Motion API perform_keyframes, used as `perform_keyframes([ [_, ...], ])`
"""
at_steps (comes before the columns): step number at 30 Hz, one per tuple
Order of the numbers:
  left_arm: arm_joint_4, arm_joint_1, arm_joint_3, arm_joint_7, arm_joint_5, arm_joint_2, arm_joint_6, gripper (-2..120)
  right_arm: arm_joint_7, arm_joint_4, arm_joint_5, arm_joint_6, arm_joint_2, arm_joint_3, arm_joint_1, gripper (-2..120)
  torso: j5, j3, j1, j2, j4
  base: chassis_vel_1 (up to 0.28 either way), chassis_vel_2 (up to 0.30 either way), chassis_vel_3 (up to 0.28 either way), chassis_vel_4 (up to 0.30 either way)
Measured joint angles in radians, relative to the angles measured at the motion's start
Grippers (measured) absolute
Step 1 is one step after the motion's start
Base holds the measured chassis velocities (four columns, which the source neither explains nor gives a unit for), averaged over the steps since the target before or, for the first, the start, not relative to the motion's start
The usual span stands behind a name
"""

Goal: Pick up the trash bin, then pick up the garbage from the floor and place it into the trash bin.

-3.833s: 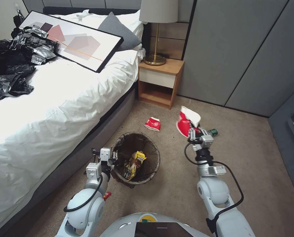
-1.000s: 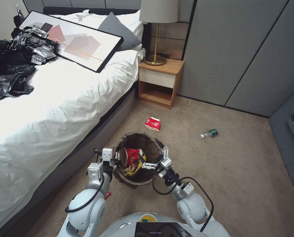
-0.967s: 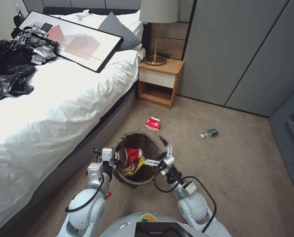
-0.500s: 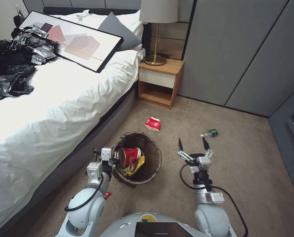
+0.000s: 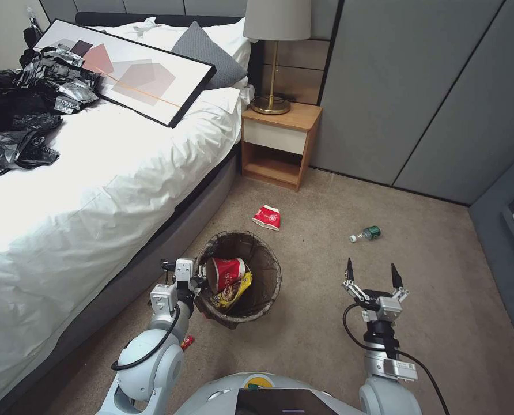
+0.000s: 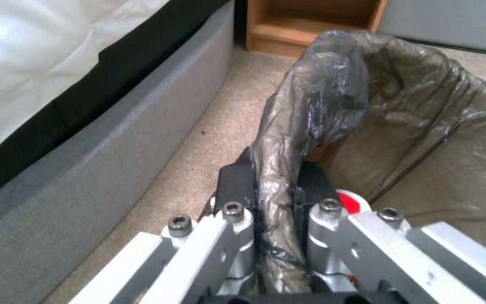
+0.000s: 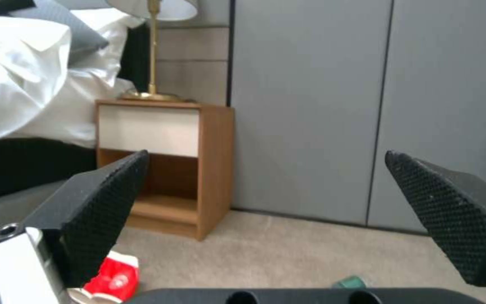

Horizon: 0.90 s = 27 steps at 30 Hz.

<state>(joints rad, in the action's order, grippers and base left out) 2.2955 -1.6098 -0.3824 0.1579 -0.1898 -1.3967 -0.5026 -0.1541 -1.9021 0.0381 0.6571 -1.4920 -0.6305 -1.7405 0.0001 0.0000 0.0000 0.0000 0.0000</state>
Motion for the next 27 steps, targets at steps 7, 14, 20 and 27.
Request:
perform_keyframes([
  [7,0.0,-0.002,0.002,-0.001,0.002,0.003,0.001,7,-0.002,0.013,0.001,0.006,-0.006,-0.006,0.002,99,-0.0001,0.0,0.0,0.0,0.0001,0.0,0.0,0.0,0.0],
  [14,0.001,-0.002,0.005,-0.001,0.004,0.003,0.002,7,-0.008,0.018,0.004,0.004,-0.008,-0.011,0.01,99,-0.0001,0.0,0.0,0.0,0.0,0.0,0.0,0.0,0.0],
  [20,0.002,-0.003,0.004,-0.001,0.005,0.003,0.002,7,-0.028,0.025,0.01,-0.009,-0.007,-0.018,0.021,98,-0.0001,0.0,0.0,0.0,0.0,0.0,0.0,0.0,0.0],
  [27,0.003,-0.003,0.004,-0.001,0.005,0.002,0.002,7,-0.03,0.029,0.012,-0.01,-0.009,-0.022,0.031,98,-0.0001,0.0,0.0,0.0,0.0,0.0,0.0,0.0,0.0],
])
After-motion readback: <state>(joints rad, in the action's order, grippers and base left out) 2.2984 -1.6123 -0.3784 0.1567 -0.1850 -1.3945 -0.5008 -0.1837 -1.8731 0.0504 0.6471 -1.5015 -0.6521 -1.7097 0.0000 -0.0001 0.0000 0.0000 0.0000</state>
